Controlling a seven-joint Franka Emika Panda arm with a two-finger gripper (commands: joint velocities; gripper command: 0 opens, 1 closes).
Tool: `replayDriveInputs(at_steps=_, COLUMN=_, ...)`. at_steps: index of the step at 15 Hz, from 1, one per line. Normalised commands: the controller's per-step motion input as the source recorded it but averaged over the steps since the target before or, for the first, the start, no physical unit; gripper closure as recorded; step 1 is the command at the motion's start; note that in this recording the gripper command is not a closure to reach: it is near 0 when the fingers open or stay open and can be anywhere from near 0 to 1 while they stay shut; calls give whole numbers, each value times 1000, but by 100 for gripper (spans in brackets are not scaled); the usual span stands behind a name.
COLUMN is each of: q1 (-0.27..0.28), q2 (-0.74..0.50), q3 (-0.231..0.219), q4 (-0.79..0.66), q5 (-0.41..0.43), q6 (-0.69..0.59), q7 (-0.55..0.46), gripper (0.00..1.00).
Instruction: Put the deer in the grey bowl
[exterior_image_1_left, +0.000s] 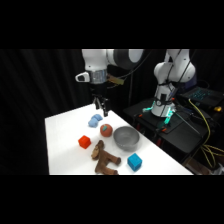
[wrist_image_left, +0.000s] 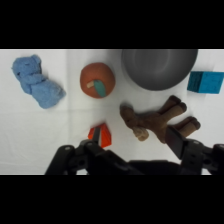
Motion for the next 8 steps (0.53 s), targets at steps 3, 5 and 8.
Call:
replayDriveInputs(at_steps=3, q1=-11, q2=9, q3=26, q4=13, q5=19, q6=6, q7=-4, gripper=0)
replayDriveInputs(at_steps=5, q1=18, q2=59, q3=46, q4=61, q5=1, q6=58, q7=60, gripper=0)
replayDriveInputs(at_steps=8, q1=52, q2=90, q3=85, q4=86, q5=103, q6=139, q7=10, gripper=0)
